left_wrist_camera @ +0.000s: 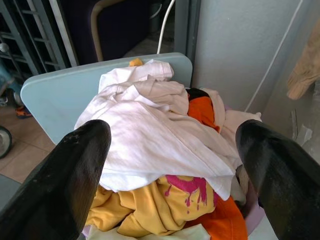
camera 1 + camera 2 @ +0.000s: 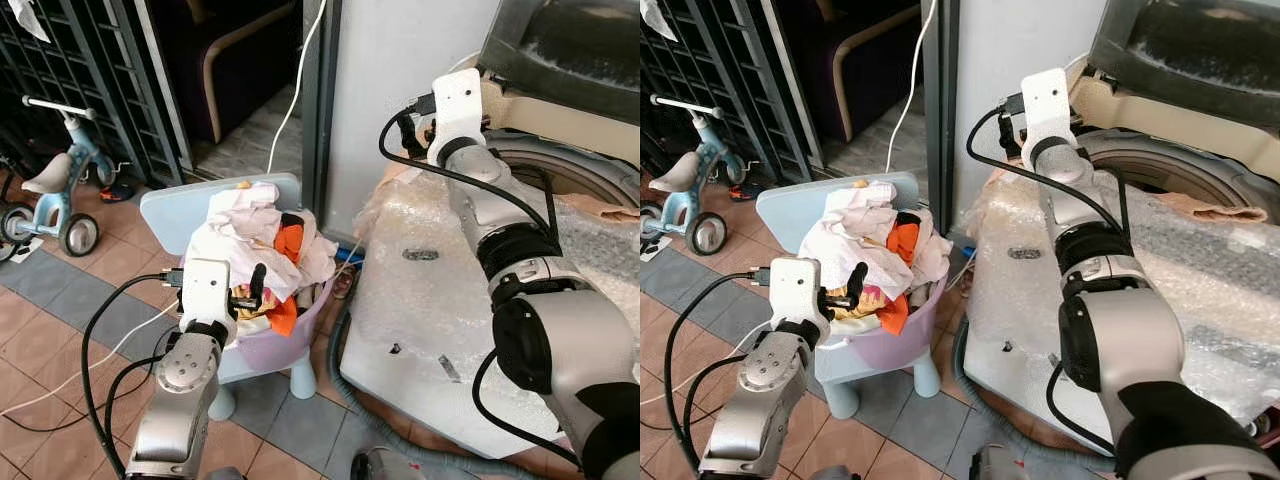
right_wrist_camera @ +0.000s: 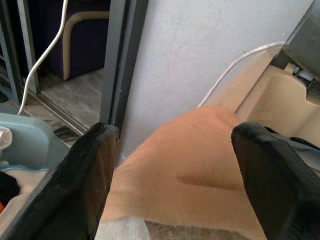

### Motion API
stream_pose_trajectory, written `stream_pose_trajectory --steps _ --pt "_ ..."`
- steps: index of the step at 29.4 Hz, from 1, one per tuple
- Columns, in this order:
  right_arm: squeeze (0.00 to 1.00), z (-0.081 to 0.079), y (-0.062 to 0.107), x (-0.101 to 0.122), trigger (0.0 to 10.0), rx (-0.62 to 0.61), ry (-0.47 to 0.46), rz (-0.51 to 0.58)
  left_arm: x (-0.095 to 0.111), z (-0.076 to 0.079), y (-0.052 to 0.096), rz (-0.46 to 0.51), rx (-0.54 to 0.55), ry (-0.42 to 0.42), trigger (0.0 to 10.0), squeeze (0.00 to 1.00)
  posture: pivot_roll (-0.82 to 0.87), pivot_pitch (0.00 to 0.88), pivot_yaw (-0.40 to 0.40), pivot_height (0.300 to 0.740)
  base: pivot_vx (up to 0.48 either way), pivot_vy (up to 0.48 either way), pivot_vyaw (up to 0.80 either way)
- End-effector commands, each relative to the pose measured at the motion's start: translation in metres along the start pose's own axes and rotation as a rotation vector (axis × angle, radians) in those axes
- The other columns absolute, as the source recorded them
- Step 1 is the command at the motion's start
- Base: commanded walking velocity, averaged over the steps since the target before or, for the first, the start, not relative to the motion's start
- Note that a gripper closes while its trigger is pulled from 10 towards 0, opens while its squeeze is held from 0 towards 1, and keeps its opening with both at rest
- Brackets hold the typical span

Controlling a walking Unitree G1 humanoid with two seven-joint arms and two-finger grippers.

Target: Clothes washing

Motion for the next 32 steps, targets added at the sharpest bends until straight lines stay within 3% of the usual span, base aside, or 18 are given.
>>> stream_pose_trajectory --steps 1,10,13,20,28,32 --pt "0.0 -0.001 0.0 -0.006 0.0 0.017 -0.006 -0.042 0.005 0.001 0.002 0.012 0.002 -0.007 10.0 0.0 0.04 0.045 -0.039 0.74 0.0 0.0 0.0" --pt "0.0 0.005 0.003 -0.027 0.0 0.008 -0.015 -0.107 0.003 0.002 -0.001 -0.001 -0.016 -0.004 10.0 0.0 0.02 0.038 -0.023 0.74 0.0 0.0 0.0" --pt "0.0 0.008 0.005 -0.039 0.0 -0.006 -0.096 -0.165 0.004 0.003 -0.003 -0.004 -0.02 -0.008 10.0 0.0 0.01 0.035 -0.02 0.74 0.0 0.0 0.0" --pt "0.0 0.012 0.006 -0.045 0.0 -0.029 -0.139 -0.199 0.004 0.002 -0.005 -0.002 -0.015 -0.01 10.0 0.0 0.01 0.036 -0.02 0.74 0.0 0.0 0.0" --pt "0.0 0.017 0.008 -0.049 0.0 -0.082 -0.271 -0.227 0.004 0.0 -0.007 -0.003 -0.011 -0.011 10.0 0.0 0.02 0.026 -0.019 0.74 0.0 0.0 0.0" --pt "0.0 0.037 0.01 -0.052 0.0 -0.194 -0.338 -0.231 0.004 0.0 -0.007 -0.001 -0.008 -0.014 10.0 0.0 0.02 0.022 -0.019 0.74 0.0 0.0 0.0"
Point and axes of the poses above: a point about 5 cm out from each wrist's last joint towards the gripper, its own y axis pointing back from the gripper into the wrist, its own x axis along the axis of the wrist's last joint, z = x × y, the point moved 3 cm from there along -y, pointing out of the wrist towards the gripper, and after that the axes turned 4 degrees about y, right-handed, at the moved point
